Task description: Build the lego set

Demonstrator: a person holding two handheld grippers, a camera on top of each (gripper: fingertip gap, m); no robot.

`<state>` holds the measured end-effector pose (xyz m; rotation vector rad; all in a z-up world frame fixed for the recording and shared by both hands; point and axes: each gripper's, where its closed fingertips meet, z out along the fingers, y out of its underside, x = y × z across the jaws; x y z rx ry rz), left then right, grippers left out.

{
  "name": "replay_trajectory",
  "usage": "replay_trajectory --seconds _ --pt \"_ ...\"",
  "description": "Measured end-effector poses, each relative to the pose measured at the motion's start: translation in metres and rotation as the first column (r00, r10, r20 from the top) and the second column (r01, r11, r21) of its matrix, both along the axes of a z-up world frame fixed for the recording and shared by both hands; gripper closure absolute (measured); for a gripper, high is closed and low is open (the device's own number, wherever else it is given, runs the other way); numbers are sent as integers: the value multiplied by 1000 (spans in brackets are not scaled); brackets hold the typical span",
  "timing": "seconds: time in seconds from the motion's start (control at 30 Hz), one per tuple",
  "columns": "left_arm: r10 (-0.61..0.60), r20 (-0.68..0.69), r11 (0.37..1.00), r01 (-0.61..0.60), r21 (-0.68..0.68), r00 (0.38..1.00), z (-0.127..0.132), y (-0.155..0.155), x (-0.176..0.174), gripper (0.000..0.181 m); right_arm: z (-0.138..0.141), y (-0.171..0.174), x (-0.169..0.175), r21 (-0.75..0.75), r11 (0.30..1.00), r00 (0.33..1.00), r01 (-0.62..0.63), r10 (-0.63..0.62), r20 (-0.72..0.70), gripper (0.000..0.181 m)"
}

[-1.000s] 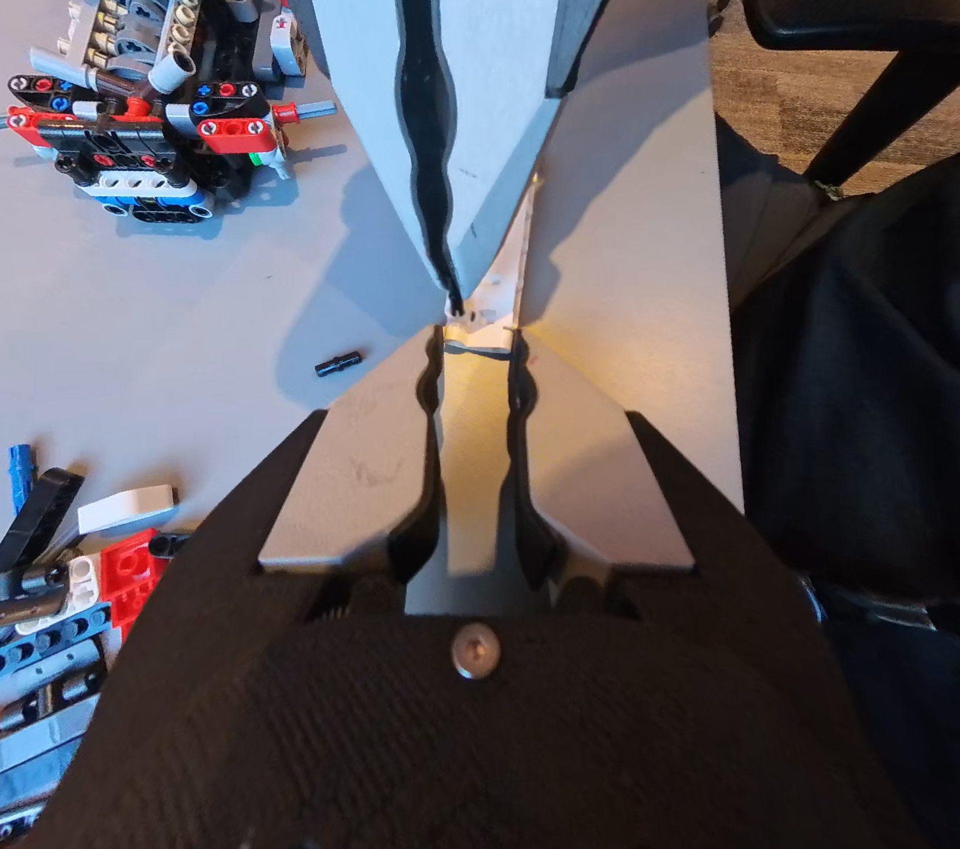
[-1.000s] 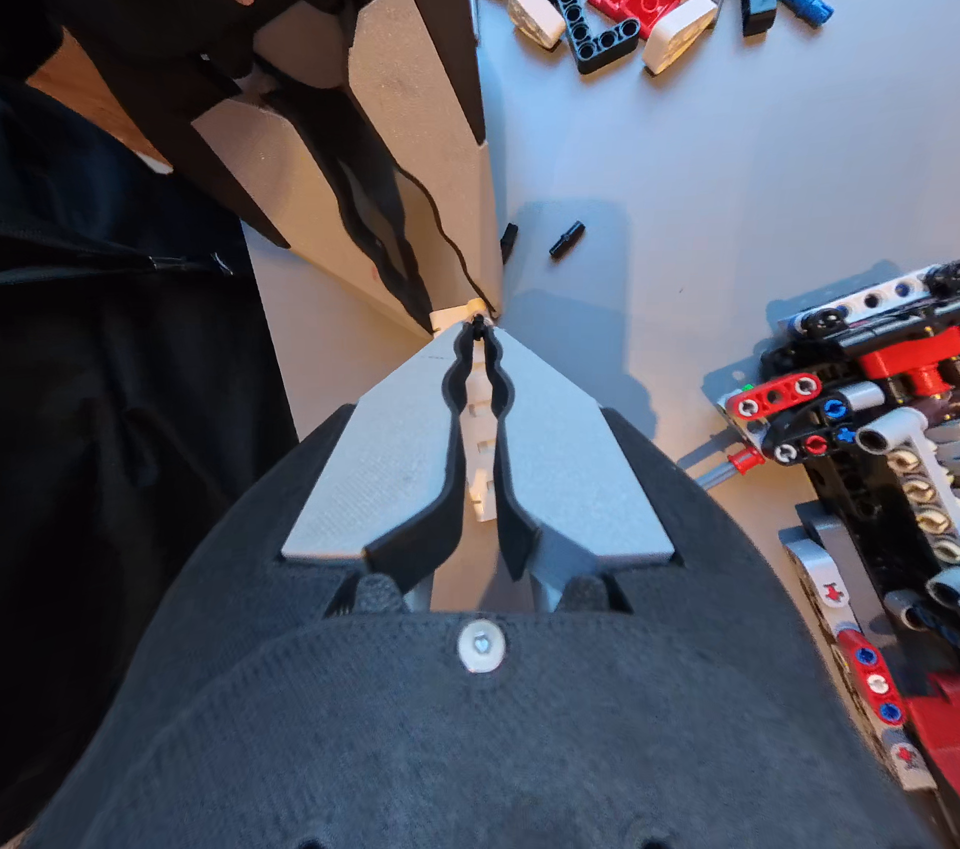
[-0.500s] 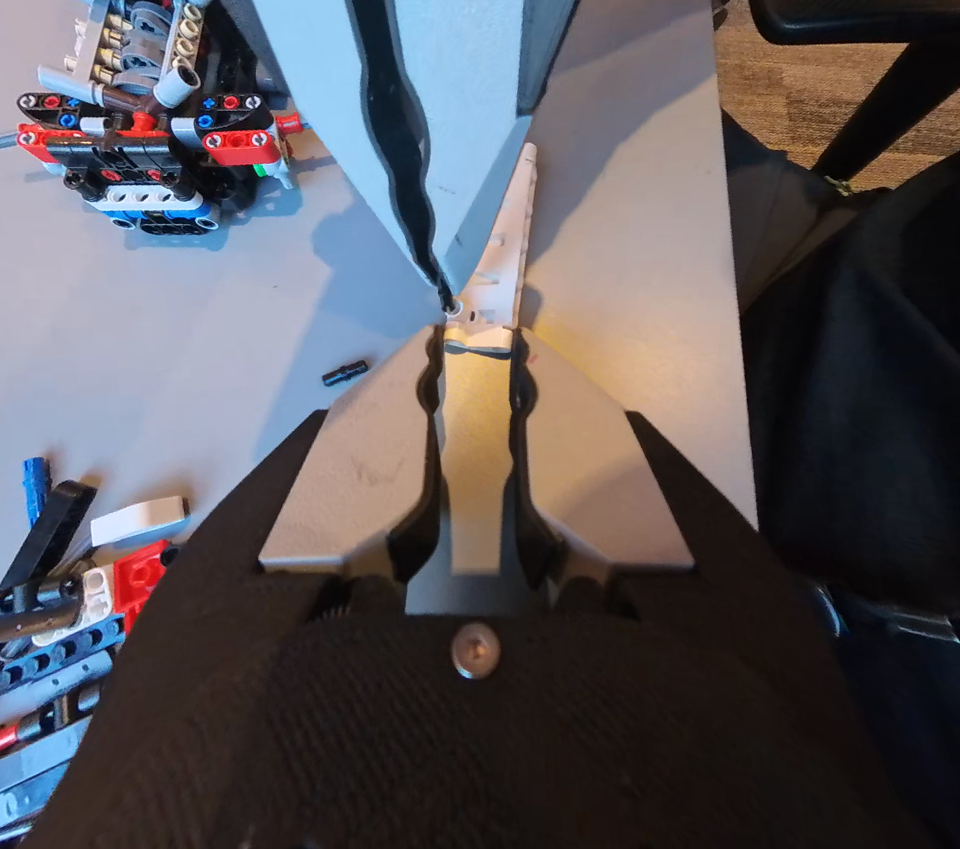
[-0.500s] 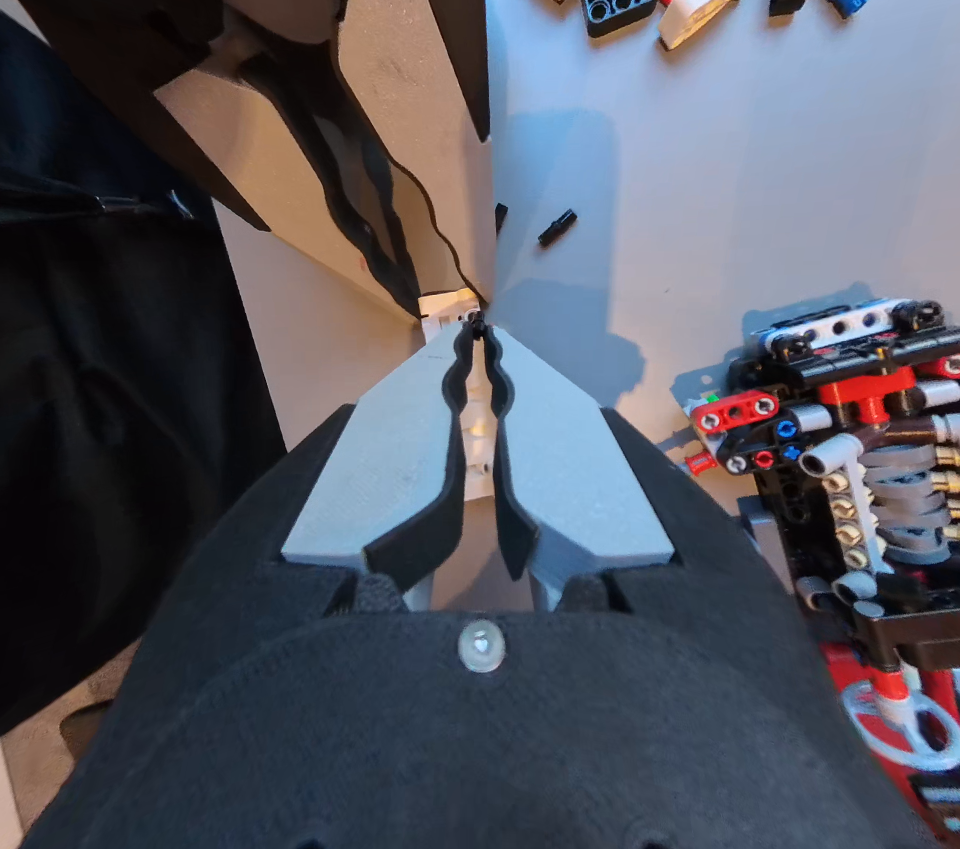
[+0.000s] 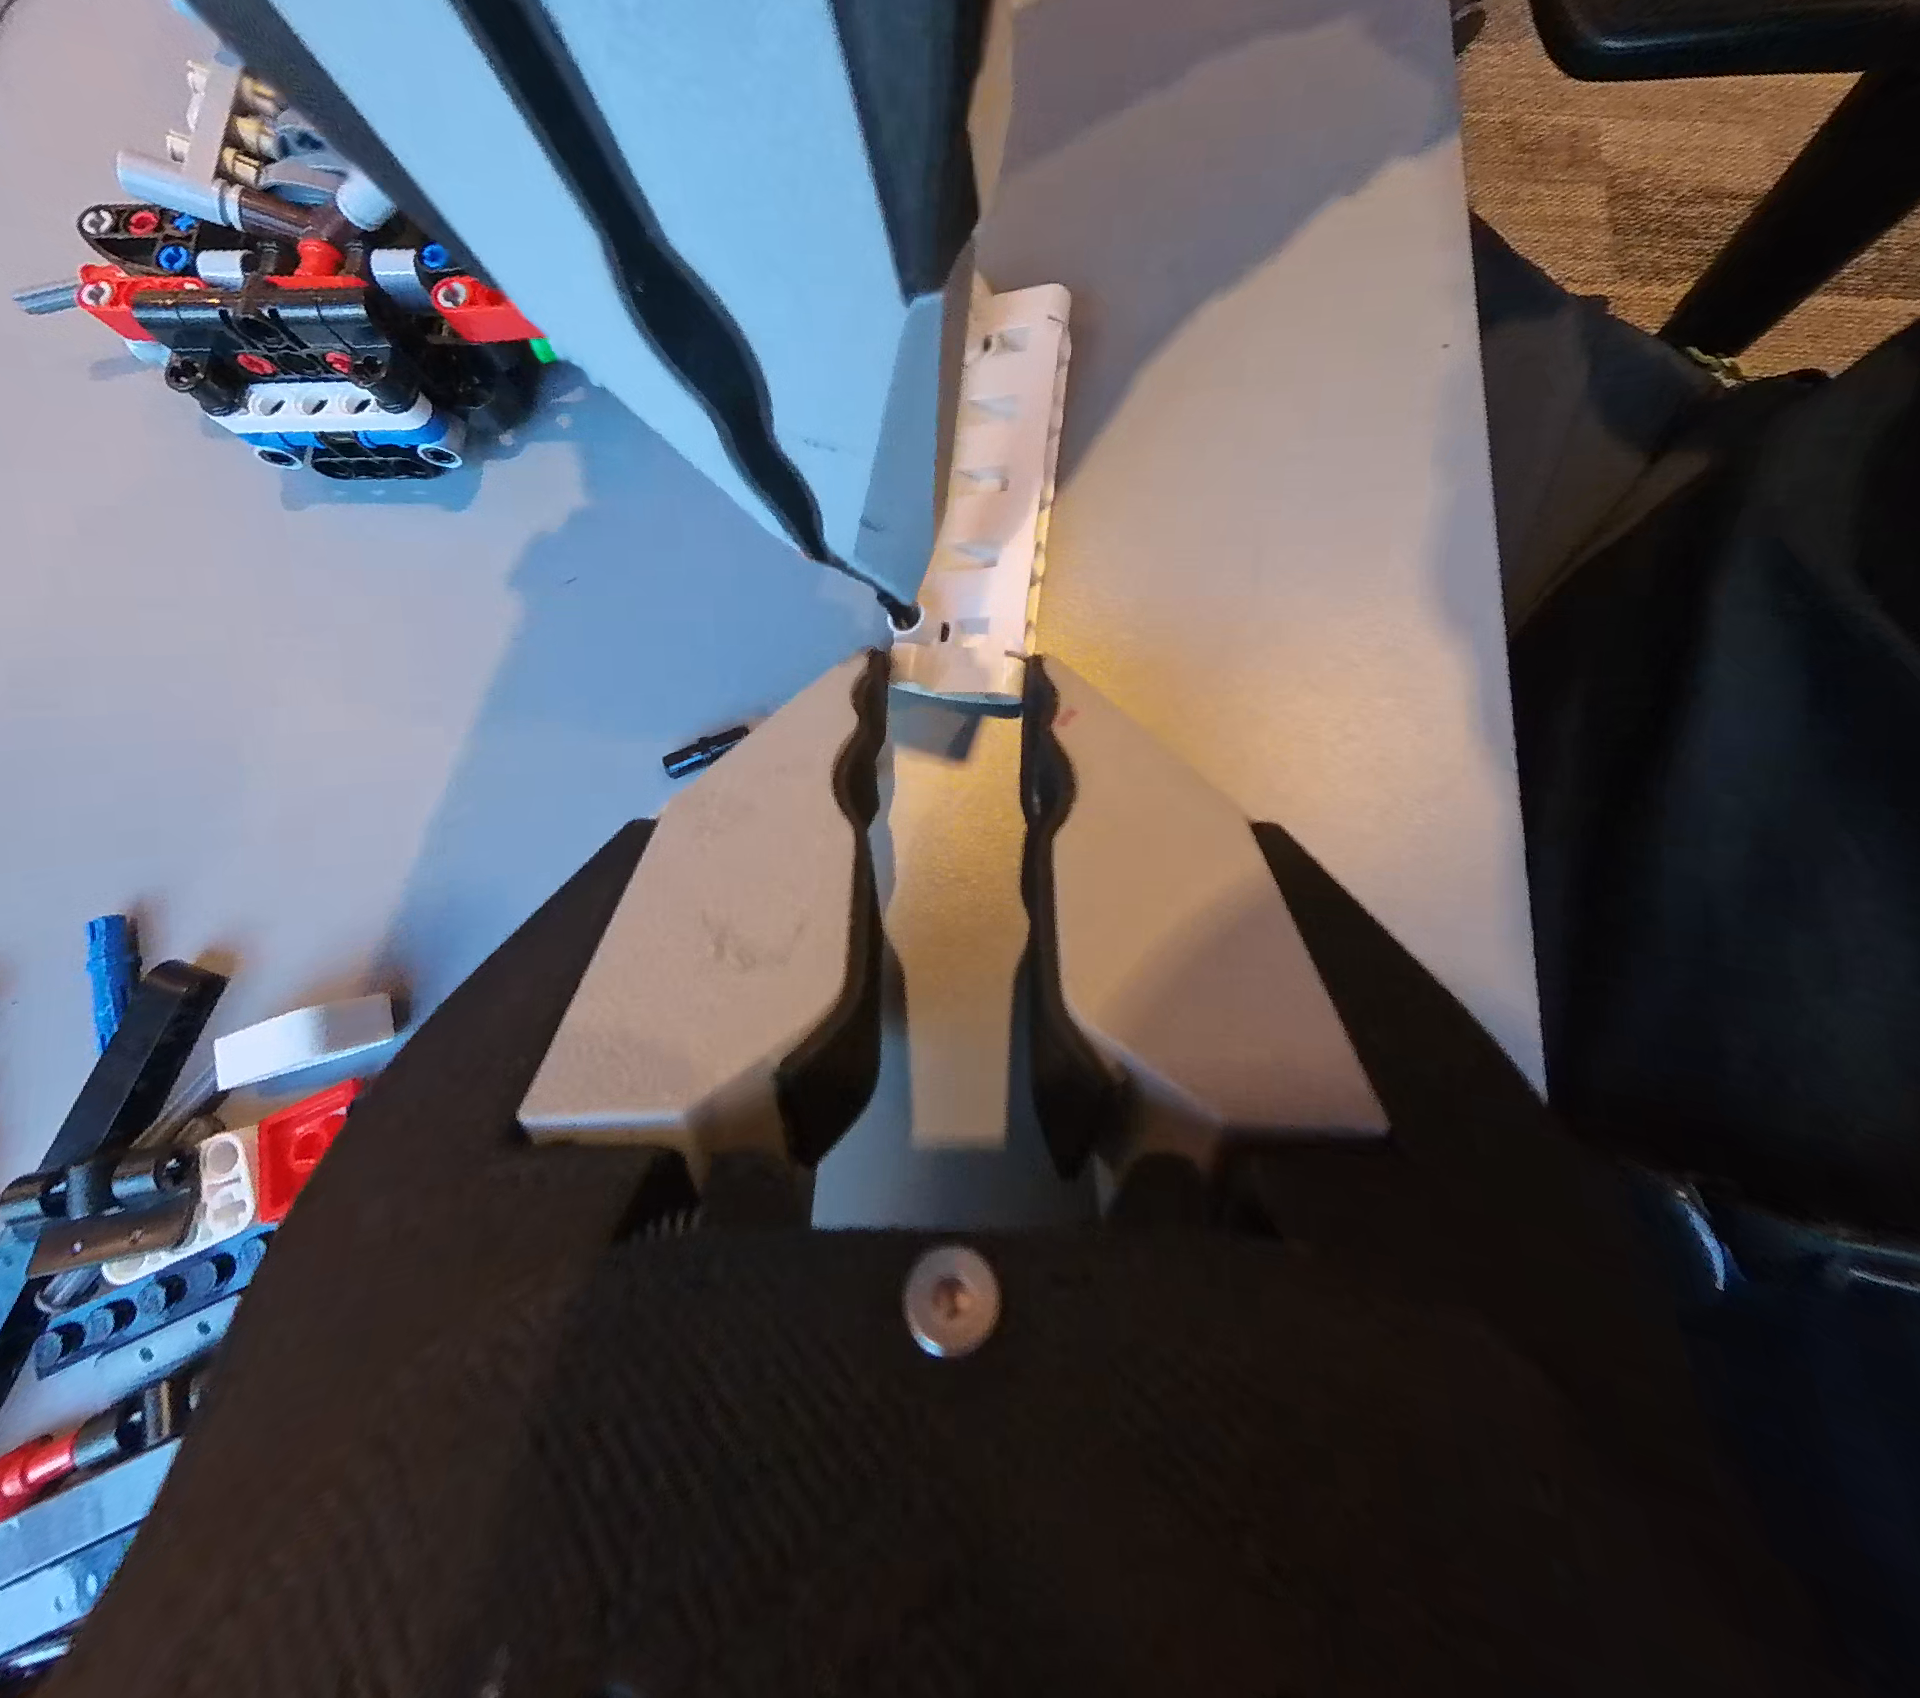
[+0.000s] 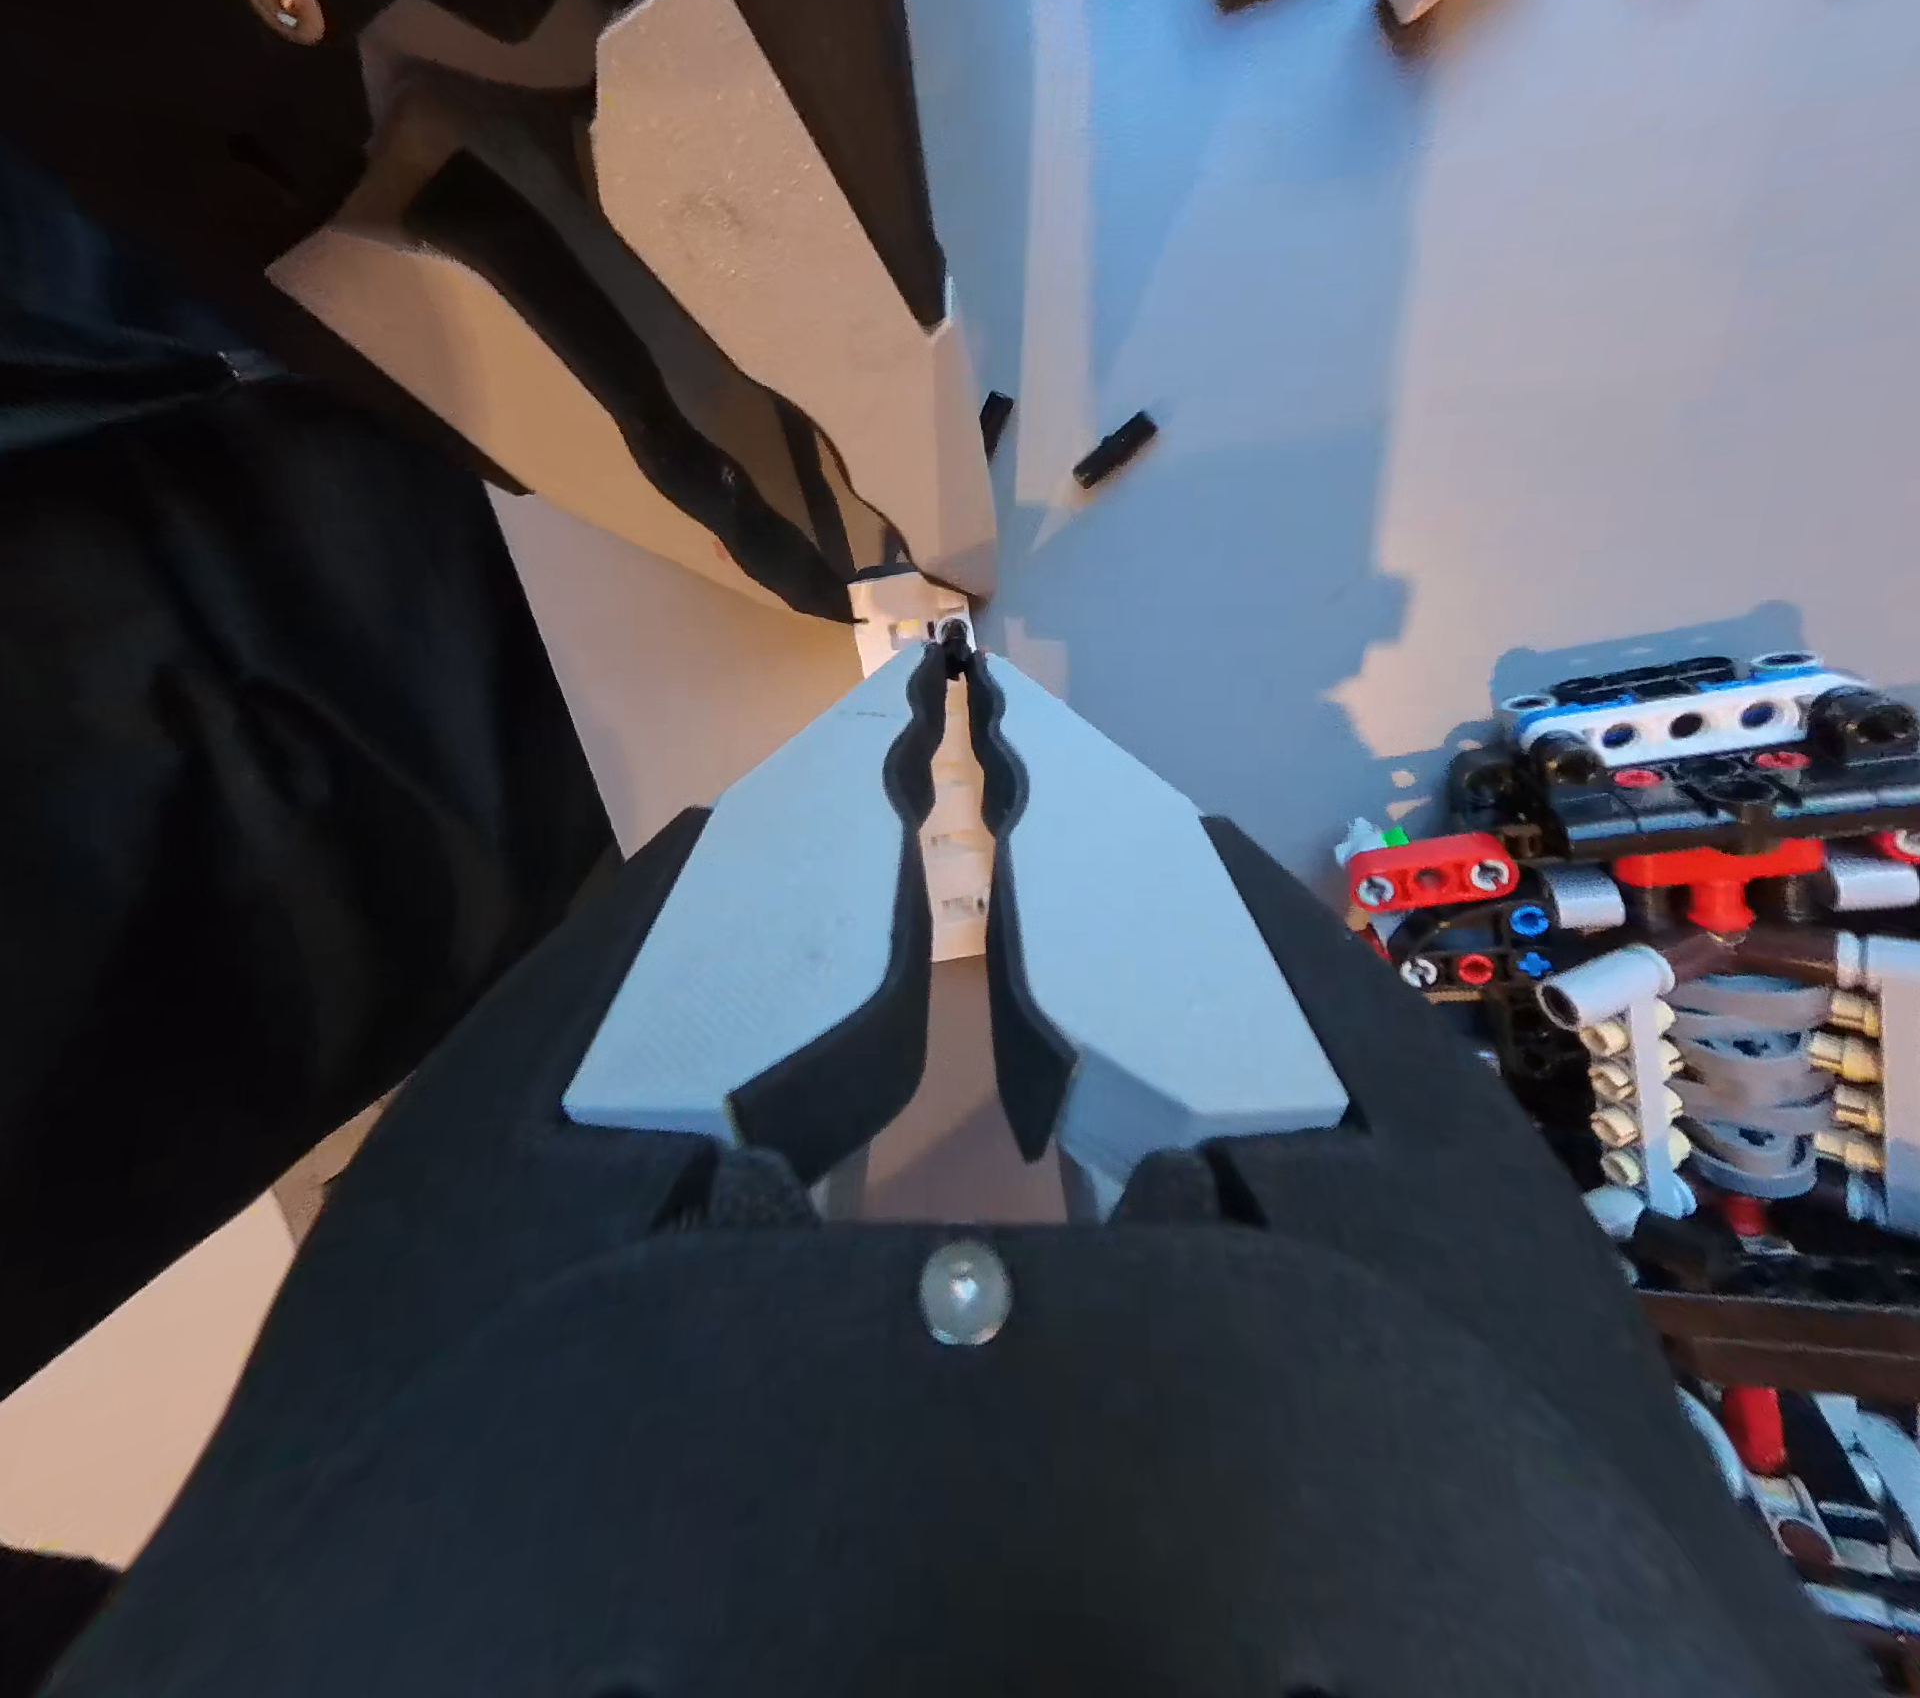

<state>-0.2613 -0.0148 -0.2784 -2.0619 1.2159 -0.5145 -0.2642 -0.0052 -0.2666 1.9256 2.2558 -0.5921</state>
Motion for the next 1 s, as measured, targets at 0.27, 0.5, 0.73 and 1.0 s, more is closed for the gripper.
replay_trajectory --seconds 0.27,0.5,0.73,1.0 --pt "-1 -5 1000 1 8 1000 0 0 0 158 0 0 -3 -48 998 996 48 -45 74 179" --pt "-2 -4 1000 2 7 1000 0 0 0 158 0 0 -1 -147 982 990 118 -104 96 179" --pt "2 -4 1000 -2 6 1000 0 0 0 158 -1 1 -6 -66 994 994 85 -81 69 179" --pt "-3 2 1000 3 -3 1000 0 0 0 158 -1 0 -5 0 1000 1000 -13 13 3 179"
